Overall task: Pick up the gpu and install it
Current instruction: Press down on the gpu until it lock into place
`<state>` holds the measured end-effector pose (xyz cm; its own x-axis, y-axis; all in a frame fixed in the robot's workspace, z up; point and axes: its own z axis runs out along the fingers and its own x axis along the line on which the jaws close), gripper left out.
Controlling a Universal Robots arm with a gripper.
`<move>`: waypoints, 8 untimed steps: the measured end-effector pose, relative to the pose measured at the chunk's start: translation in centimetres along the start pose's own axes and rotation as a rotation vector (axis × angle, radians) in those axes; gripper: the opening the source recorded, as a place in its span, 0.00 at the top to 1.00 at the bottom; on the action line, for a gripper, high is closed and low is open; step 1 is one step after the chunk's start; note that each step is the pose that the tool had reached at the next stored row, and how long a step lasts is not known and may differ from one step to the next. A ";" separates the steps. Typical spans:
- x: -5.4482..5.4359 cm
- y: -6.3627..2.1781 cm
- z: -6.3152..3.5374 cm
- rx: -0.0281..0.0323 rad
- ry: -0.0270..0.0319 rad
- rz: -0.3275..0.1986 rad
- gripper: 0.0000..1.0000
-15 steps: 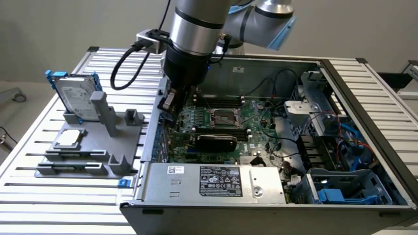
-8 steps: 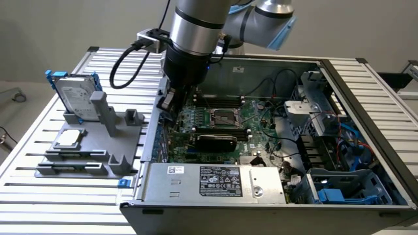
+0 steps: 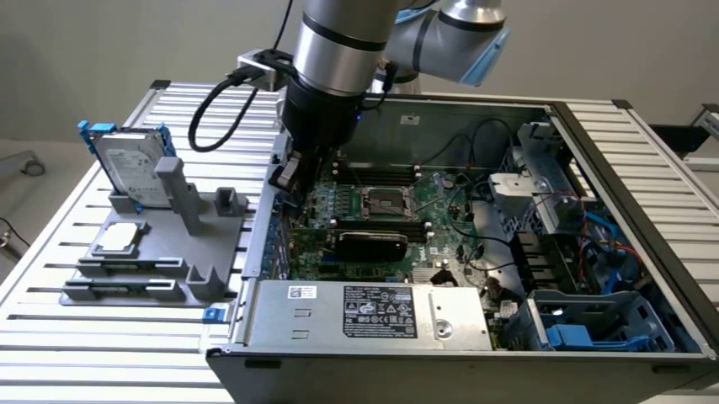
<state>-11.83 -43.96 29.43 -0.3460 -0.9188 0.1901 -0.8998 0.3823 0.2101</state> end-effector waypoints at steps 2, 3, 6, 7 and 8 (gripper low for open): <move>0.0 -0.03 0.03 -0.0007 -0.0008 0.005 0.89; 0.0 -0.03 0.03 -0.0009 -0.0010 0.007 0.89; 0.0 -0.04 0.05 -0.0014 -0.0010 0.010 0.89; 0.0 -0.04 0.07 -0.0015 -0.0011 0.011 0.89; 0.0 -0.05 0.09 -0.0017 -0.0011 0.012 0.89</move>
<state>-11.80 -43.96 29.33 -0.3573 -0.9141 0.1916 -0.8950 0.3938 0.2094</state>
